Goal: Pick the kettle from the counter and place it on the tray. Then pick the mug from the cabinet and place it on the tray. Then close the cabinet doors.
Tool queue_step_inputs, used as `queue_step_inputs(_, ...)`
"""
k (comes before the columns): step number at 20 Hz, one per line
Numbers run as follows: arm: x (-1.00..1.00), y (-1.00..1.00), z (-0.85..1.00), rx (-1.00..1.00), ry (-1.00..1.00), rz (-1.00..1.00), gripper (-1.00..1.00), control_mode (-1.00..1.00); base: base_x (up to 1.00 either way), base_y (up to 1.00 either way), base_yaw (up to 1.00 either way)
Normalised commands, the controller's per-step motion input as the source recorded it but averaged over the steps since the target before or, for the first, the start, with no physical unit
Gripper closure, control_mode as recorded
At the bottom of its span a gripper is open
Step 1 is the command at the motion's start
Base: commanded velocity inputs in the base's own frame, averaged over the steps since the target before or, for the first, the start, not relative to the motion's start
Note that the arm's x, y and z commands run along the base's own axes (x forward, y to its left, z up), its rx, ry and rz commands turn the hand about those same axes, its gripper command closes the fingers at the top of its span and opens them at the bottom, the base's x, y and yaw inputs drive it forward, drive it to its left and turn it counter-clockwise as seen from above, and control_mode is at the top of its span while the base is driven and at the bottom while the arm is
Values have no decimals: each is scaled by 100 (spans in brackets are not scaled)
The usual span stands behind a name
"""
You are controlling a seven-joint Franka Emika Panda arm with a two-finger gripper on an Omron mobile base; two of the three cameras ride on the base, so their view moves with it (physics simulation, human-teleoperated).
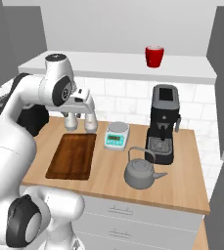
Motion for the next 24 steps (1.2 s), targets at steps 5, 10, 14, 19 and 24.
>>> queue_step_inputs(5, -3, -11, -6, 1, 0, 0, -100, -100, 0, 0, 0)
queue_step_inputs(10, -34, -52, -31, 3, -3, -26, -100, -100, 0, 0, 0)
queue_step_inputs(14, -25, -53, -34, 0, -3, -55, -100, -100, 0, 0, 0)
queue_step_inputs(19, -3, -63, -29, 7, -1, -58, -100, -100, 0, 0, 0)
queue_step_inputs(24, 15, -75, -13, 23, -6, -25, -100, -100, 0, 0, 0)
